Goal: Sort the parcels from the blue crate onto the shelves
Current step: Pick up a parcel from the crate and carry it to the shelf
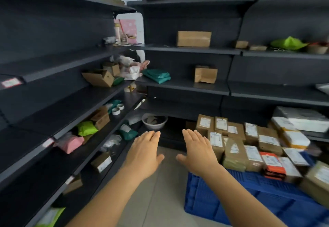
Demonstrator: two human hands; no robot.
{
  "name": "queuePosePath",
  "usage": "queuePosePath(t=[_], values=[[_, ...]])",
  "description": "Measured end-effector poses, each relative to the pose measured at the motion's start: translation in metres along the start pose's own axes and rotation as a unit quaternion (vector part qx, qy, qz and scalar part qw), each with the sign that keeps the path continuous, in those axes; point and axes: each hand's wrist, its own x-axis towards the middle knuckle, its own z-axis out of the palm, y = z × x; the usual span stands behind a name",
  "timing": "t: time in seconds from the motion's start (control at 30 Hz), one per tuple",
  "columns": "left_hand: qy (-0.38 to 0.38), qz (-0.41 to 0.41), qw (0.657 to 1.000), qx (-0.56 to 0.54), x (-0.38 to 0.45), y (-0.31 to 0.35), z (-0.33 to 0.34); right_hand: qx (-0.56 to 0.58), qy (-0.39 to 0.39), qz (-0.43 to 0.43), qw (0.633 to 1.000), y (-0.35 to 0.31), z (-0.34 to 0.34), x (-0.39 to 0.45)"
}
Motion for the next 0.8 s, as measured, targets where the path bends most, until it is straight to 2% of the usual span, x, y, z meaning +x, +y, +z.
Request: queuePosePath(t=[0.23,0.57,0.8], values=[[-0.036,0.087,0.995,-0.039,0.067,0.075,0.044,-0.006,0.012,0.098,0.995,0.095,-0.002,0.005],[-0.074,0.192,0.976,-0.068,0.196,0.163,0.106,-0.016,0.005,0.202,0.979,0.214,-0.015,0.06],[-0.111,0.232,0.962,-0.092,0.277,0.217,0.145,-0.018,-0.008,0.288,0.958,0.29,-0.023,0.097]])
